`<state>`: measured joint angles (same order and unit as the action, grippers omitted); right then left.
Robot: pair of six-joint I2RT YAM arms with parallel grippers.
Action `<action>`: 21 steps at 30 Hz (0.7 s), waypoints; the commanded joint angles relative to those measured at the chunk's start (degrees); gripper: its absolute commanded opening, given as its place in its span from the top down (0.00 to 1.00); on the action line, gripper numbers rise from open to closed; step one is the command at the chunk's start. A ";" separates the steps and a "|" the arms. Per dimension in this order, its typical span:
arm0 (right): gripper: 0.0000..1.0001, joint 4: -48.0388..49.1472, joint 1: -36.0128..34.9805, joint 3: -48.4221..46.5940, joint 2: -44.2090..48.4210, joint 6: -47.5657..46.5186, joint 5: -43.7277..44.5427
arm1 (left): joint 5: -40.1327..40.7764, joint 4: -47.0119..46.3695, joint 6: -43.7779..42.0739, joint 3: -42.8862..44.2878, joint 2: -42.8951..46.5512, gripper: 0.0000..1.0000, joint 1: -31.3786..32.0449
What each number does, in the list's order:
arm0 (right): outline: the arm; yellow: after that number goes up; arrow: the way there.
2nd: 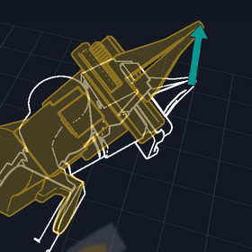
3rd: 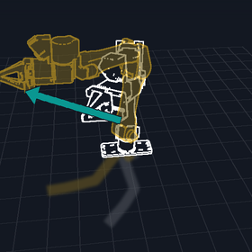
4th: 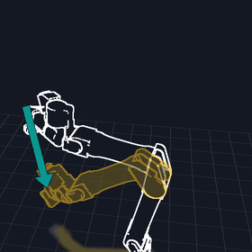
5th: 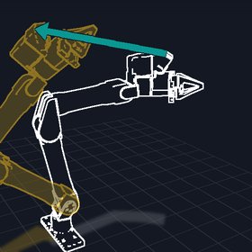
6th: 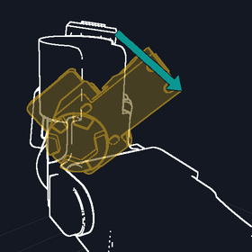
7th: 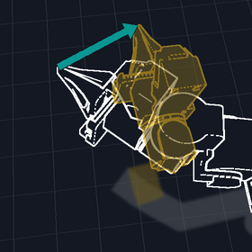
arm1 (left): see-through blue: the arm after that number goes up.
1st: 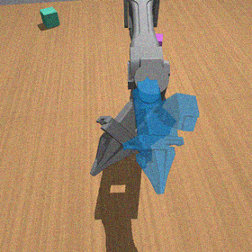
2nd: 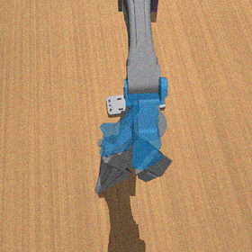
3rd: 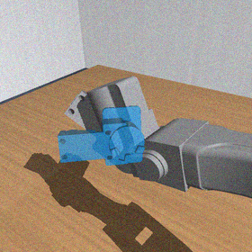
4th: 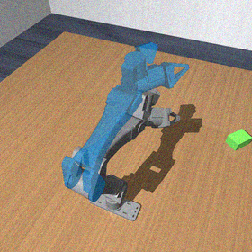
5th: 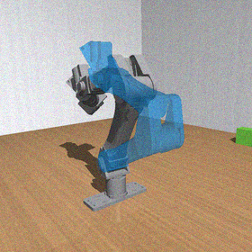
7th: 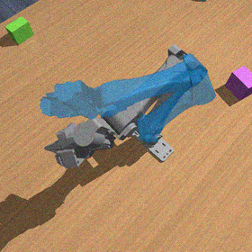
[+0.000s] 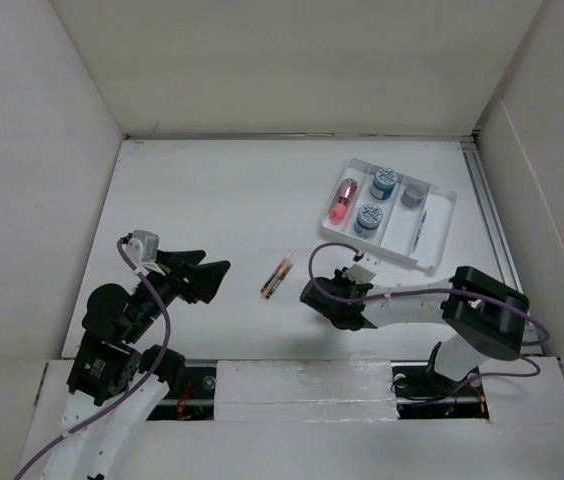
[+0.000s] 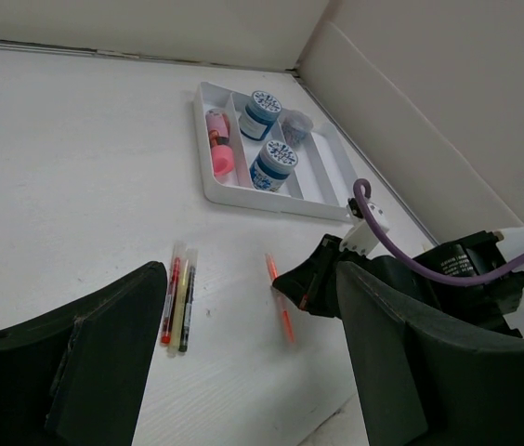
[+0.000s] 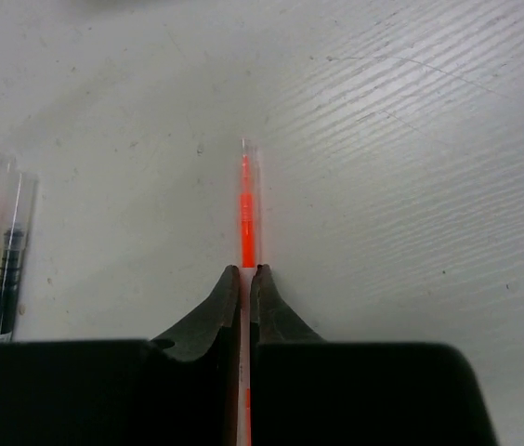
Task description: Organize the desk
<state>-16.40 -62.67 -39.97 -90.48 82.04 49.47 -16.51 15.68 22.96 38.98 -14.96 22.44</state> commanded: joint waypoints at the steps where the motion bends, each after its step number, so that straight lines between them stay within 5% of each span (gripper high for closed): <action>1: 1.00 -1.26 0.45 -1.95 0.03 -2.58 -1.40 | -0.98 -2.32 -0.64 -0.13 0.20 0.31 0.24; 8: 1.00 -1.45 9.31 -4.86 11.71 -13.46 2.04 | -0.80 -2.32 -0.72 -0.13 0.19 0.31 0.24; 15: 1.00 10.25 37.33 1.20 28.85 -30.17 -15.53 | -0.98 -2.24 -0.64 -0.13 0.63 0.31 0.24; 21: 1.00 8.85 54.92 -1.33 28.88 -34.31 -23.35 | -0.98 -2.32 -0.72 -0.14 1.43 0.30 0.24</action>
<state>-8.86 -12.47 -40.03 -59.88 52.77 33.52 -16.53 15.68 22.96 38.96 -14.15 22.44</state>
